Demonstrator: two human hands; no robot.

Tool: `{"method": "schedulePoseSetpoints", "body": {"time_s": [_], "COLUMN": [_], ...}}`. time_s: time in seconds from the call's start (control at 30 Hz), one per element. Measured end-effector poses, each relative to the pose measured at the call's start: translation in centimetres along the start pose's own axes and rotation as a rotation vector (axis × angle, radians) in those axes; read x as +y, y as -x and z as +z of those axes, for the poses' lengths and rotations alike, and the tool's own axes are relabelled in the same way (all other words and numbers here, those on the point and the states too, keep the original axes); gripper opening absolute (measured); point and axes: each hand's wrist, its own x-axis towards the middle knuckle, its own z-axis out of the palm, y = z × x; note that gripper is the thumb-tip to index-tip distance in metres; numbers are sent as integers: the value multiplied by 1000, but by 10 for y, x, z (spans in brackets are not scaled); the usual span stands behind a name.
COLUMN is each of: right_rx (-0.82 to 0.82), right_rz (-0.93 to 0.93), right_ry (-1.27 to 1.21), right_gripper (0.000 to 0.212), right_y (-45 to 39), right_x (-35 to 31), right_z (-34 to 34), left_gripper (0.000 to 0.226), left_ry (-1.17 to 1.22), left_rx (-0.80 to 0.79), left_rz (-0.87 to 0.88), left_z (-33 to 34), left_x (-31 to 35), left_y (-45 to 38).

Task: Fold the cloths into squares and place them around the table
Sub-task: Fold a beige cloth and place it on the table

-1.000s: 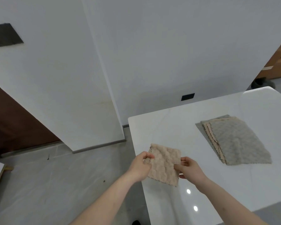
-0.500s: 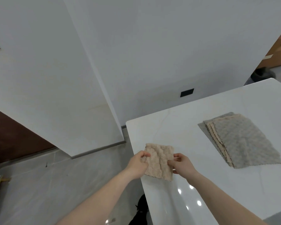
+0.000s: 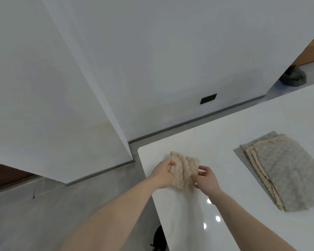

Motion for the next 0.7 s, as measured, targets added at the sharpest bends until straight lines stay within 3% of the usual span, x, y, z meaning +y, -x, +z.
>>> {"method": "schedulePoseSetpoints", "body": {"time_s": [0.2,0.33,0.43,0.5,0.6,0.7], "right_rx": [92,43,-14,-89,-161,-168], "right_rz": [-81,-139,-214,-211,-170,-154], "right_ry": [27,250,593,717,788,789], "right_gripper": [58,81,72,69,76,80], "right_y": [-35,-38,-36,-34,-31,-22], "right_x": [-18,-18,-5,5,11,11], "right_z": [14,18,19,19,16,9], "left_gripper": [64,78,73,75,85,84], "left_ry": [-99,-306,-559,-643,-713,-701], "left_rx": [-40,46,44,-36,-124,-101], "left_rz": [81,69,252,253,214,250], "left_z": [-12,4,20,26,27,26], "left_x": [10,5,-9,-21,-37,-37], "left_y": [-48,-54,-44,-38,-38,-26]}}
